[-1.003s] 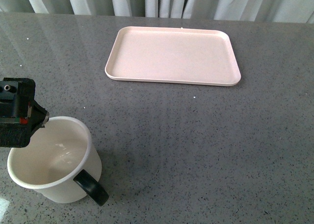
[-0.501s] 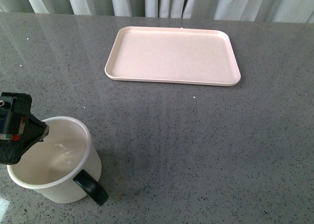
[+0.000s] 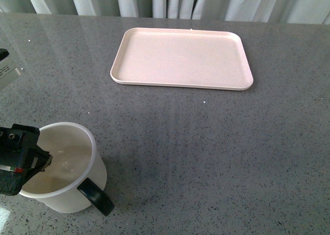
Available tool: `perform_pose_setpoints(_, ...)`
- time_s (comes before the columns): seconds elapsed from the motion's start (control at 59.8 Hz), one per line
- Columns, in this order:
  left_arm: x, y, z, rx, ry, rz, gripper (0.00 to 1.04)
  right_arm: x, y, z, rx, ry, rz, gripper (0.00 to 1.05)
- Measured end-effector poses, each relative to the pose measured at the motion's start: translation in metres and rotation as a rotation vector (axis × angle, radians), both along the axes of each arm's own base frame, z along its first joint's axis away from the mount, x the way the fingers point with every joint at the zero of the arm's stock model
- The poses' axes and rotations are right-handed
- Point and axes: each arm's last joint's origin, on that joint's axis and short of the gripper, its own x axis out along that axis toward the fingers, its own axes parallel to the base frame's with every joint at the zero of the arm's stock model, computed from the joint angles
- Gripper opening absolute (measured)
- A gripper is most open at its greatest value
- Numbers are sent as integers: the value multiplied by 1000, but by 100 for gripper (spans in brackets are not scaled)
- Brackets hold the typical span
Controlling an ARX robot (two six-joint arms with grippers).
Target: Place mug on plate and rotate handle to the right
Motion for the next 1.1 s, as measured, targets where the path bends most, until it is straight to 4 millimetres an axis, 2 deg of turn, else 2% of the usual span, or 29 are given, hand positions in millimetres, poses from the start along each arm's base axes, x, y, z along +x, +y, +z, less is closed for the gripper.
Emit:
perform_pose_setpoints(0.05, 2, -2, -2, 3, 5, -7, 62, 0, 0, 0, 0, 0, 0, 96)
perform_pose_setpoints(0.1, 3, -3, -2, 3, 8, -11, 56, 0, 0, 0, 0, 0, 0, 96)
perform_pose_setpoints(0.201, 6, -9, 0, -2, 1, -26, 32, 0, 0, 0, 0, 0, 0, 96)
perform_pose_setpoints(0.284, 6, -12, 1, 0, 5, -35, 18, 0, 0, 0, 0, 0, 0, 96)
perform_pose_setpoints(0.334, 6, -13, 2, 3, 15, -33, 7, 0, 0, 0, 0, 0, 0, 96)
perform_pose_setpoints(0.384, 6, -14, 3, 3, 19, -33, 3, 0, 0, 0, 0, 0, 0, 96)
perform_pose_setpoints(0.568, 5, -18, 14, 6, 18, -32, 2, 0, 0, 0, 0, 0, 0, 96)
perform_pose_setpoints(0.735, 17, -26, 34, 6, -13, -36, 2, 0, 0, 0, 0, 0, 0, 96)
perform_pose_setpoints(0.869, 39, -37, 48, 5, -52, -45, 2, 0, 0, 0, 0, 0, 0, 96)
perform_pose_setpoints(1.103, 98, -67, 62, -2, -89, -74, 2, 0, 0, 0, 0, 0, 0, 96)
